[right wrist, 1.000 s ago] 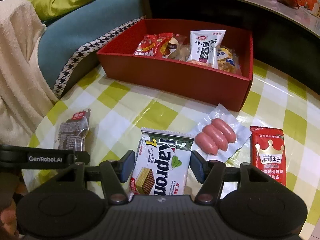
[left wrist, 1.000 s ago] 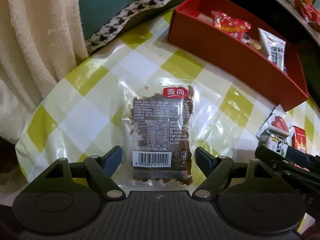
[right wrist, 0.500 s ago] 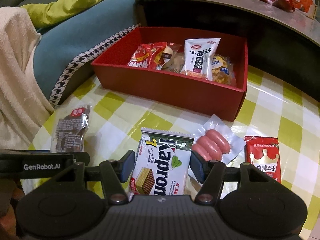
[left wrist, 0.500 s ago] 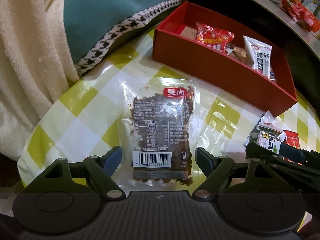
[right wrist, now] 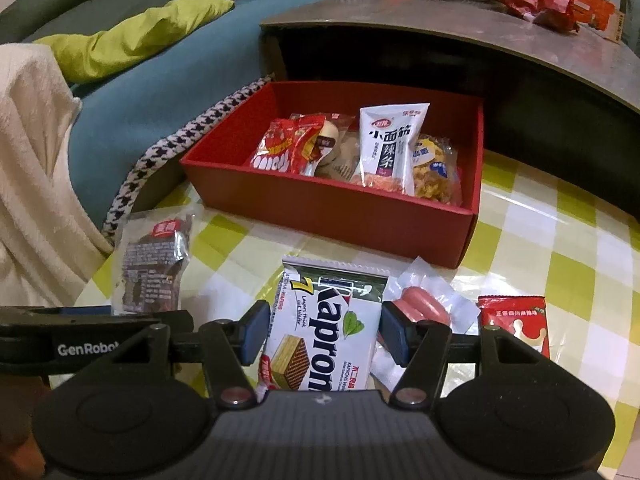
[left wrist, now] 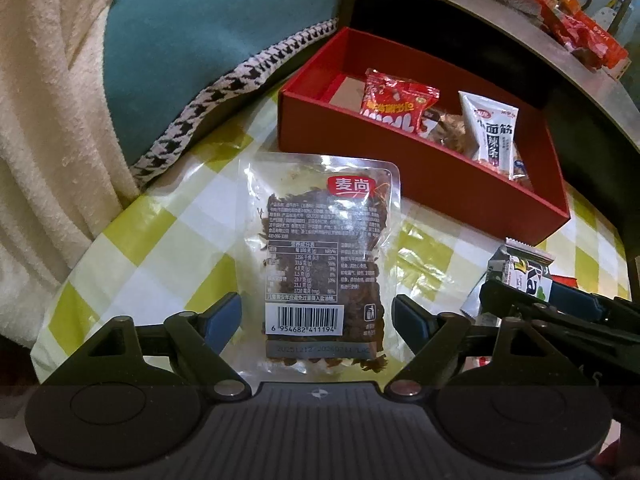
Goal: Organize snacks
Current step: 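Carry the jerky bag with the left gripper while the right gripper carries the Kapron wafer toward the red box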
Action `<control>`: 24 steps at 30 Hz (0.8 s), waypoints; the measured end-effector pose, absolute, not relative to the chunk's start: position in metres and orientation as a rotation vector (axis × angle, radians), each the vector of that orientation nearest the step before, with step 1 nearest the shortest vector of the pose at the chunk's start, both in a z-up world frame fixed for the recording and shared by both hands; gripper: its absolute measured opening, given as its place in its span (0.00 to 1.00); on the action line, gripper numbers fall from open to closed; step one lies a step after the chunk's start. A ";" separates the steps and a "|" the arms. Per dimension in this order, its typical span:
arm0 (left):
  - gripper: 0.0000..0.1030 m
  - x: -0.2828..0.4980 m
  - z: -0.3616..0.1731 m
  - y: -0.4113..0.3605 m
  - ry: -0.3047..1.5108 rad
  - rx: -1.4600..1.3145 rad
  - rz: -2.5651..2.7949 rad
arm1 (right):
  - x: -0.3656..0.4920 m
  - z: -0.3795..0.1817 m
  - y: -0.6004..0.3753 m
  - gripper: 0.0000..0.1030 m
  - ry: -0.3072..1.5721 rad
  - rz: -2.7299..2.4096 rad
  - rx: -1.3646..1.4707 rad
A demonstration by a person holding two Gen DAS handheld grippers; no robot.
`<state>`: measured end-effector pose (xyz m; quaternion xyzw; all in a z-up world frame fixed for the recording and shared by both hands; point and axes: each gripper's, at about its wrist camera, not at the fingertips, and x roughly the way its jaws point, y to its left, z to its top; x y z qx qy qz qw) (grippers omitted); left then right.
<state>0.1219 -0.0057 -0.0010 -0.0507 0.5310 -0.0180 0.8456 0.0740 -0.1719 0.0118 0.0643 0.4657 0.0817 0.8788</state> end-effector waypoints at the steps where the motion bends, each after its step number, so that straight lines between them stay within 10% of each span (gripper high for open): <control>1: 0.83 0.123 0.000 -0.006 1.118 -0.108 -0.040 | 0.074 0.013 -0.173 0.69 0.968 0.169 0.137; 24: 0.84 0.155 0.023 -0.014 1.045 -0.128 -0.101 | 0.098 0.035 -0.193 0.69 0.894 0.124 0.183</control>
